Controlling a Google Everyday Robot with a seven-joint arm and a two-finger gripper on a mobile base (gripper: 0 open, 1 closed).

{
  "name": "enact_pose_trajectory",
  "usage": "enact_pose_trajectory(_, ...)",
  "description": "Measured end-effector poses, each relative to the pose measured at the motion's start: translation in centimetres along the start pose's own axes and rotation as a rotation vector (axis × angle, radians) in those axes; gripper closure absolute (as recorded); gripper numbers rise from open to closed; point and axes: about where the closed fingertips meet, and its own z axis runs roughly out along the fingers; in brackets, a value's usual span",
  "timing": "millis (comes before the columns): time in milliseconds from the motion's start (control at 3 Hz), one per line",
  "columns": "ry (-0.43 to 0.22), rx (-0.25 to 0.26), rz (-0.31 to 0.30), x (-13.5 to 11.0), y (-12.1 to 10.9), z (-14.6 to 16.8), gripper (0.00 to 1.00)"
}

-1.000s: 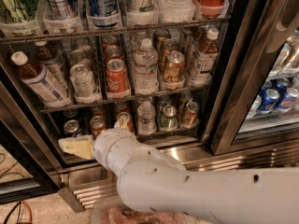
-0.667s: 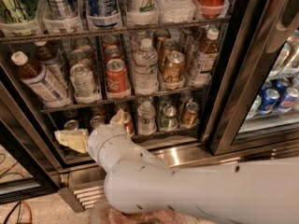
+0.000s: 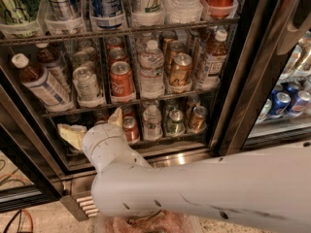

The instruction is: Pick 7up can from middle shelf of fridge

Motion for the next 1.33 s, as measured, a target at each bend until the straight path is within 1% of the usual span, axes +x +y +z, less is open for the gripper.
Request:
enact_pose_trajectory(333, -0.006, 0.025, 0.000, -0.1, -0.1, 0.7, 0.21)
enact_pose_trajectory(667, -0.012, 0.040, -0.003, -0.3, -0.1, 1.3, 0.38)
enact_pose_trajectory(1000, -0.021, 0.046, -0.014, -0.6, -0.1, 1.7, 0.36)
enact_pose_trajectory(1333, -0.031, 0.048, -0.029, -1.0, 0.0, 2.2, 0.37)
